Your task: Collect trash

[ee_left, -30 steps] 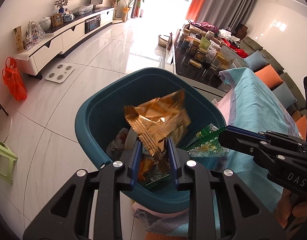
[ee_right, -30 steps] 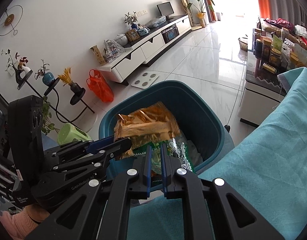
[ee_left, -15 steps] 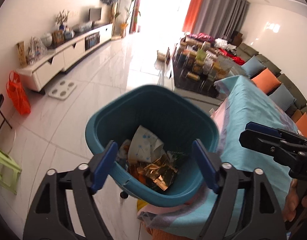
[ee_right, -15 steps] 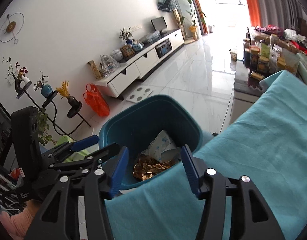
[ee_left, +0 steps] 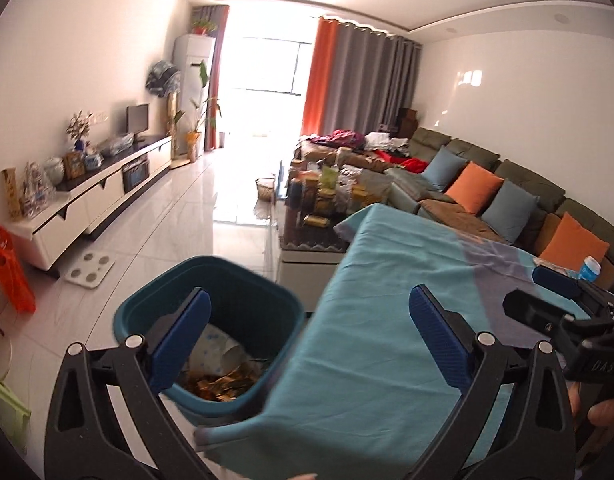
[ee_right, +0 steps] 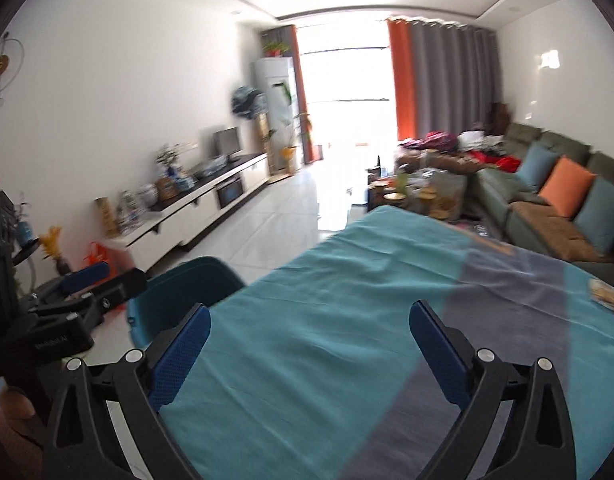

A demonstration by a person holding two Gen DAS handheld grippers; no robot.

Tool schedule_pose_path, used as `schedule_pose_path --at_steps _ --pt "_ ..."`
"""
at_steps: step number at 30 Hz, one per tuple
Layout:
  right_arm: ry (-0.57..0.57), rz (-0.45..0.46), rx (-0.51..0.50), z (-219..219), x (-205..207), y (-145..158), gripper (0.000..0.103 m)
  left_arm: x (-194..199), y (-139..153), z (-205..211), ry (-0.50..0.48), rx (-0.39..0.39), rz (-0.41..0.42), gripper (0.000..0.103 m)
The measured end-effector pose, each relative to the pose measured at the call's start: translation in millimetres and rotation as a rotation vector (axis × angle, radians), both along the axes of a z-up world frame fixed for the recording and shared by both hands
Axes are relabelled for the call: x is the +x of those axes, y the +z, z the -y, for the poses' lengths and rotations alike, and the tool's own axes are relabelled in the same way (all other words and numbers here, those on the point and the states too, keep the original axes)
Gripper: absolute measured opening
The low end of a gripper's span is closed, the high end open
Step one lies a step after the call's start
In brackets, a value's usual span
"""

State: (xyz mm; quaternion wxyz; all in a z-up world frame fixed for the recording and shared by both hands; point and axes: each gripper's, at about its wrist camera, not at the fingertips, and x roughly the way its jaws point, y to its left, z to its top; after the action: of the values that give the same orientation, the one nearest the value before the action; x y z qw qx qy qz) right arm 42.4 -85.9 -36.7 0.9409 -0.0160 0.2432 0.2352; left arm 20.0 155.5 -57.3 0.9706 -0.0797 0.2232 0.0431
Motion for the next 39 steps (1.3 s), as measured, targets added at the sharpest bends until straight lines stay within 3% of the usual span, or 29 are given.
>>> schedule_pose_path --at_steps 7,11,21,39 --pt "-0.179 0.079 0.002 61.1 -26.5 -4.0 0.096 7.4 10.1 65.6 -0.101 0.037 0.057 0.098" --pt "-0.257 0.106 0.018 89.6 -39.9 -7.5 0.096 7.4 10.1 94.3 -0.111 0.072 0.084 0.098" --pt "-0.379 0.15 0.044 126.2 -59.5 -9.6 0.096 3.0 6.3 144.2 -0.167 0.135 0.122 0.098" --pt "-0.433 0.173 0.045 139.6 -77.3 -8.4 0.096 -6.1 14.1 157.7 -0.201 0.138 0.15 0.098"
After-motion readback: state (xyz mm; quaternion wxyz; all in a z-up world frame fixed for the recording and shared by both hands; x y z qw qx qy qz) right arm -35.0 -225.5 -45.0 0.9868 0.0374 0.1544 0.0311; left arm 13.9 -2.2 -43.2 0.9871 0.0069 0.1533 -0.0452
